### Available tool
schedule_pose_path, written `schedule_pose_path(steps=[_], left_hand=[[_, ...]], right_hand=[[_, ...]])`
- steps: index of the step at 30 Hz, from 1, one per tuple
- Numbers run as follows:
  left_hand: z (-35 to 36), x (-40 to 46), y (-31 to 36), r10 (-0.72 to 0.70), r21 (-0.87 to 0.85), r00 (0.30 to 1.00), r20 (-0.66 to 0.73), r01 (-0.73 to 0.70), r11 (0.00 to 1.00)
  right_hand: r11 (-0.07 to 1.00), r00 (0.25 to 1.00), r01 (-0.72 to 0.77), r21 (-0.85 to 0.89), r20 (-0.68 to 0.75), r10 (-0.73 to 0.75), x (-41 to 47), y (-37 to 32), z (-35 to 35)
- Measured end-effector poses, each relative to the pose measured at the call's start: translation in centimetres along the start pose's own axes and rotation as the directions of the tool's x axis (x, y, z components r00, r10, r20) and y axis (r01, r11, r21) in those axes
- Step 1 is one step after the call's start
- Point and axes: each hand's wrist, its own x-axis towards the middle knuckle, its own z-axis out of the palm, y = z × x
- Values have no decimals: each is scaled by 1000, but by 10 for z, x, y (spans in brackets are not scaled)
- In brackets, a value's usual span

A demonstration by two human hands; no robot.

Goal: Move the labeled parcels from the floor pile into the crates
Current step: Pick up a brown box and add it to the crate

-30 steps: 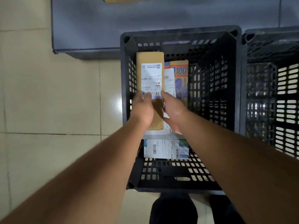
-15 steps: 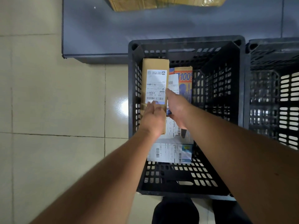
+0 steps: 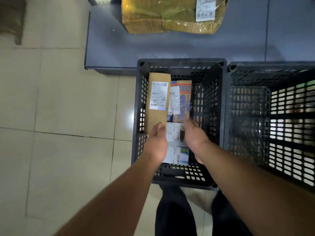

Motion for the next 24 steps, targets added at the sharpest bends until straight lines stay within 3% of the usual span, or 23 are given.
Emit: schedule_pose_path(steps=[6, 13, 24], left_hand=[[39, -87, -5, -60, -178, 998, -3, 59, 982], [80, -168, 4, -50, -267, 999, -12, 45, 963], [112, -225, 16, 36, -181, 999, 25, -31, 983]], right_hand=[[982, 993, -113, 153, -1, 114, -77, 45, -29], [969, 994, -92, 231, -33, 103, -134, 80, -88], [896, 972, -148, 419, -108, 210, -203, 118, -156]])
